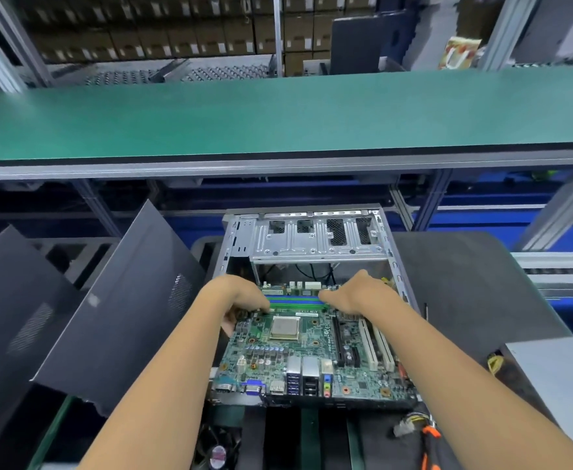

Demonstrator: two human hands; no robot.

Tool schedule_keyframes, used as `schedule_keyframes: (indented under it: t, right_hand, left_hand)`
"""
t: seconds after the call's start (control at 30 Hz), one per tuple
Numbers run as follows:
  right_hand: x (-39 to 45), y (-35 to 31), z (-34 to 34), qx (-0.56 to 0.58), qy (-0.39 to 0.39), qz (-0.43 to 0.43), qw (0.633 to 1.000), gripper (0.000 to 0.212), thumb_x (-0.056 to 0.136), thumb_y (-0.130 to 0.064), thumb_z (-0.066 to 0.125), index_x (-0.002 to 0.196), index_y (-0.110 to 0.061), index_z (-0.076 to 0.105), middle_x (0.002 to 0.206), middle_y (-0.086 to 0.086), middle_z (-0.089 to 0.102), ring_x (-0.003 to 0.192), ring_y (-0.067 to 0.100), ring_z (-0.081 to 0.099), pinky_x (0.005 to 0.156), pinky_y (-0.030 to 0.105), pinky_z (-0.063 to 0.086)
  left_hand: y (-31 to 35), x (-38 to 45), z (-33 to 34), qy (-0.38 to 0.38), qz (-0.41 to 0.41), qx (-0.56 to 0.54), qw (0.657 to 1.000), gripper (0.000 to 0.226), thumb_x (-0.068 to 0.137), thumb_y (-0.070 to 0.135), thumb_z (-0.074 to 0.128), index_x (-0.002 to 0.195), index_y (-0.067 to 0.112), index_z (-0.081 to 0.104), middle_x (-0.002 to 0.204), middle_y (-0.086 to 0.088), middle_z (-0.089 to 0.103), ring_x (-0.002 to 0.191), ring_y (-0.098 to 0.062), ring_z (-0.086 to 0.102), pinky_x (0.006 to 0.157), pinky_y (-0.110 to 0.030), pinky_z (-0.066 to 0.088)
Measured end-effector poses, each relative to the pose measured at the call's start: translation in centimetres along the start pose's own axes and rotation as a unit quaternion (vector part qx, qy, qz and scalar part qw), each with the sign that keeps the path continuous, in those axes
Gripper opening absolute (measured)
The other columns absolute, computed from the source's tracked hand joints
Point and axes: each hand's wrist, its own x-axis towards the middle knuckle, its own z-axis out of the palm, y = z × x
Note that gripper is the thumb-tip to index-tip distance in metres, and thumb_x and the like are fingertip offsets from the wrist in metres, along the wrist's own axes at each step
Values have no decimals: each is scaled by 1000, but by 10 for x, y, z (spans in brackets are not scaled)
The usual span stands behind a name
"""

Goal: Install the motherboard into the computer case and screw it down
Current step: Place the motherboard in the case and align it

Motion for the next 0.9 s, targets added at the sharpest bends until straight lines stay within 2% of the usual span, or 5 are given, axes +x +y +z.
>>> schedule_keyframes:
  t: [0.13,0.37,0.6,0.8,0.9]
  right_hand:
    - [11,1,9,-62,-47,4,997,88,83,-64,45,147,-6,27,133,4,52,83,17,57,56,29,40]
    - [22,0,13,-116,-82,-7,990,82,88,-62,38,150,-11,25,155,10,28,133,34,40,99,43,40]
    - [26,-1,13,-126,-31,-18,991,79,87,-66,36,143,-9,40,137,9,50,101,28,57,77,35,44]
    - [32,-2,11,-126,15,-29,991,73,87,-63,36,133,-7,49,123,10,58,83,27,53,72,32,44]
    - [35,-2,12,-122,37,-37,991,70,86,-63,37,123,-7,55,111,9,60,81,27,55,70,31,45]
  left_hand:
    - [3,11,13,-32,-3,6,999,68,94,43,49,148,10,24,145,-23,36,71,-26,69,54,-30,58]
    - [5,24,23,-69,-14,0,998,63,93,44,49,142,9,31,139,-23,45,108,-28,63,54,-27,58]
    - [2,34,20,-35,-3,-39,999,60,92,39,54,140,8,35,122,-16,51,69,-24,65,47,-28,55]
    - [4,42,20,17,24,-53,998,52,98,36,47,137,3,36,99,-11,51,73,-23,57,64,-32,58]
    - [6,45,22,32,30,-66,997,50,99,32,43,138,0,35,94,-11,55,71,-23,58,52,-29,53]
